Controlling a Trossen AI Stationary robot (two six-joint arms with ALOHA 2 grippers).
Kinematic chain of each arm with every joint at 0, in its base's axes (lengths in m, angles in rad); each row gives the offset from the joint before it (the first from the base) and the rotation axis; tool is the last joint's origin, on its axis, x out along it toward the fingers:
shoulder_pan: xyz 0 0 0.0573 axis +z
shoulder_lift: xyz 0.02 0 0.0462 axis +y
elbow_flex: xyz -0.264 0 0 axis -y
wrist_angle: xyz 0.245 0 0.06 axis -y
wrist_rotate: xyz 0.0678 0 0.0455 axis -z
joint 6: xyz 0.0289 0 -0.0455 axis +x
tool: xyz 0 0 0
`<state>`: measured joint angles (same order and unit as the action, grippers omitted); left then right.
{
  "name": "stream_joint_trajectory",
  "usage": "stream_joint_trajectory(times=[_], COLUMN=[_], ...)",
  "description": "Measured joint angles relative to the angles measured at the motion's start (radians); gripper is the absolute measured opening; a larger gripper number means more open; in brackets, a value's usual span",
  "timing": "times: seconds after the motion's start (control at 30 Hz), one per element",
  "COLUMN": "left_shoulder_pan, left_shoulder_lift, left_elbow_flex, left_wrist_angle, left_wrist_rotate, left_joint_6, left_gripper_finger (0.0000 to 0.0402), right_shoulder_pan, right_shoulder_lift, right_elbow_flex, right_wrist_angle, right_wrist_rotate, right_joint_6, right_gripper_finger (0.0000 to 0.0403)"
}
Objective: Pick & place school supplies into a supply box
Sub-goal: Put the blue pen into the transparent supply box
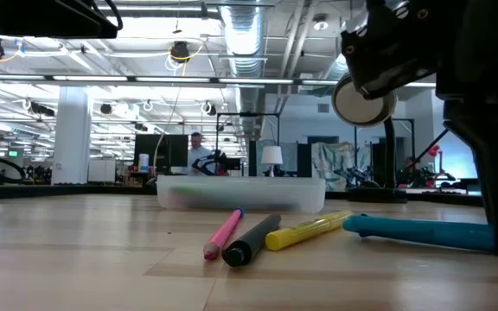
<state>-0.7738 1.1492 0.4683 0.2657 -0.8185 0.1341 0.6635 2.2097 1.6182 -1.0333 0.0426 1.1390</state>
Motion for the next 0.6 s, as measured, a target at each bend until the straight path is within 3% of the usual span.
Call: stream_joint_trajectory(times=[0.6], left_shoulder_pan=[0.000], left_shoulder_lift=[0.000], left_elbow_flex=[0.000], left_wrist_angle=[-0.007], left_wrist_rotate=[0.000], left_joint_6=[-0.005], left_gripper_finger=[0.0132], right_shoulder_pan=[0.004], right_shoulder_lift=[0.008], right_elbow_flex=[0.130], right_wrist_angle=[-0.120], right_wrist_rotate=[0.062], right_joint_6=[-0.129], right_gripper_finger=[0.0043])
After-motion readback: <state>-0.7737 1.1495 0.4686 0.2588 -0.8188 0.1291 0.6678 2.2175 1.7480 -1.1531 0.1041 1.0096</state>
